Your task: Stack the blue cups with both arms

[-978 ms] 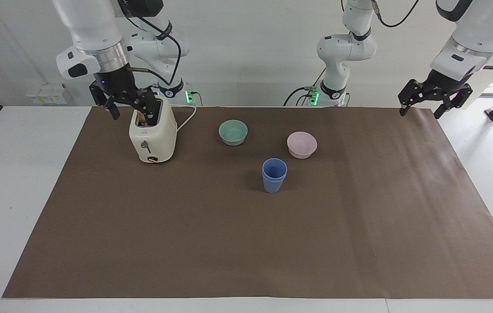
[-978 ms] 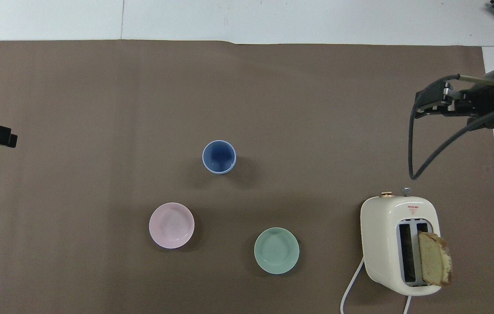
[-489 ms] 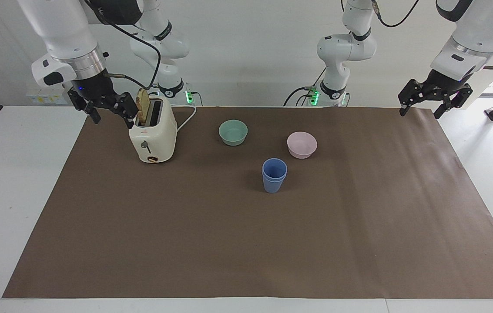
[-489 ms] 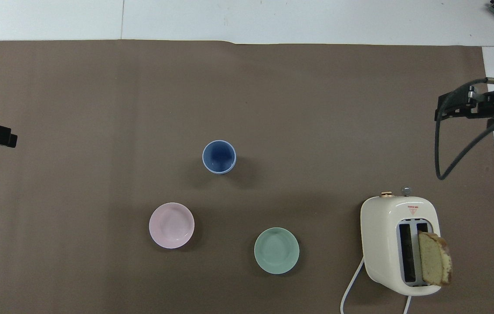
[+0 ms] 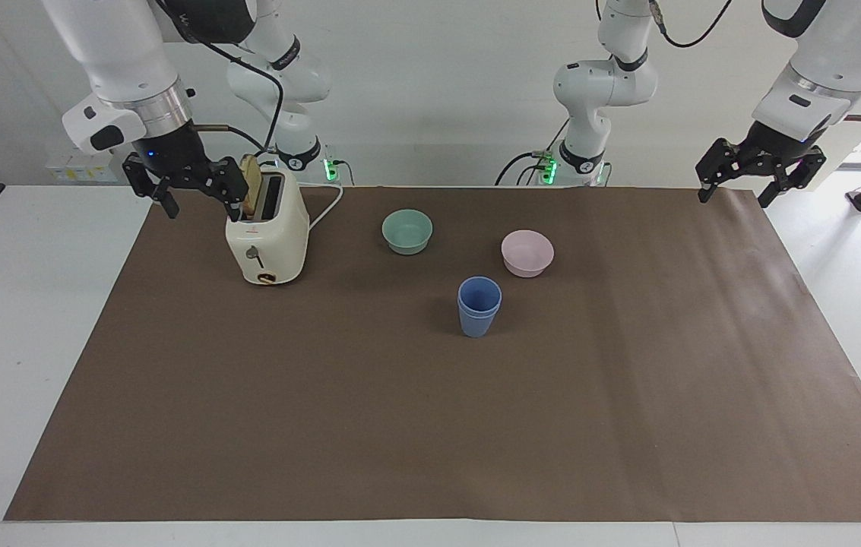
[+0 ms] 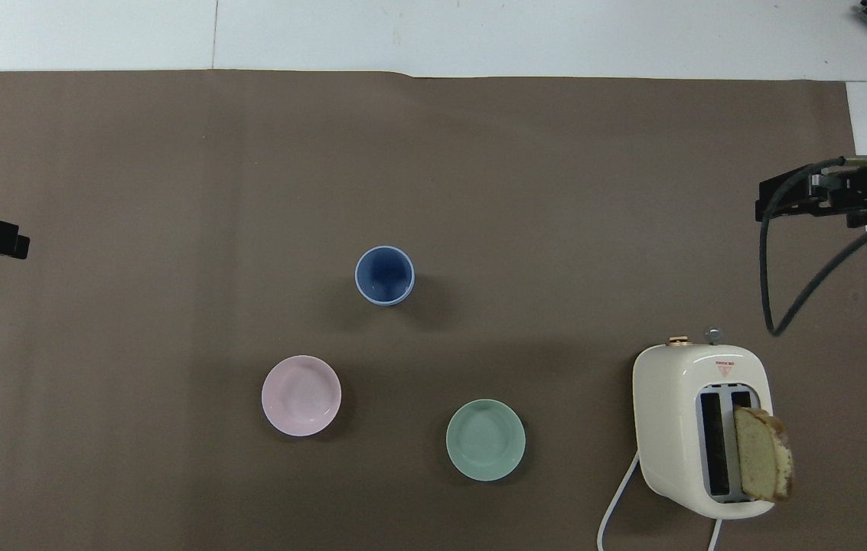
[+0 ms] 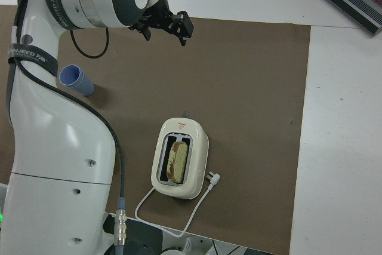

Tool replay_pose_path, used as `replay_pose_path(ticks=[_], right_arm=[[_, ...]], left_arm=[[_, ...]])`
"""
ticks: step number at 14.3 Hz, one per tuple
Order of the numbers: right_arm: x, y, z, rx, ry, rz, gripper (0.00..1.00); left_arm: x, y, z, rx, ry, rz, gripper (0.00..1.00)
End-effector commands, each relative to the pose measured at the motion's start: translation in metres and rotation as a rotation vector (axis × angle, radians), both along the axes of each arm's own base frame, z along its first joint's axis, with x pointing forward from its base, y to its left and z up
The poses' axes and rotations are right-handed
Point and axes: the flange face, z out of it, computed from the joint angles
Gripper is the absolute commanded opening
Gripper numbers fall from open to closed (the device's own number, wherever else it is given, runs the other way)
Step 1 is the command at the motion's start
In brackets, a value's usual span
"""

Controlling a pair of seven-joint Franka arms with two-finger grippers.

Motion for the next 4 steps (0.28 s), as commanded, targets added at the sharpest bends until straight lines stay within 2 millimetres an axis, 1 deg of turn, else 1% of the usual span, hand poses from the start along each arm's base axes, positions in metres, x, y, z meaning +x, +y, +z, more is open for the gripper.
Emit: replay_pose_path(ticks=[1,4], right_arm=[[-0.0093,-0.0021,-0.0008,0.000,-0.008,0.023,1.00],[-0.0093,-0.0005,-0.0014,-0.001,-0.008,0.028,1.00]], left_arm=[[-0.0066,0.0031,0.0034,0.009,0.006,0.010,1.00],[-0.0070,0.0031,0.0031,0.009,0.009,0.010,1.00]])
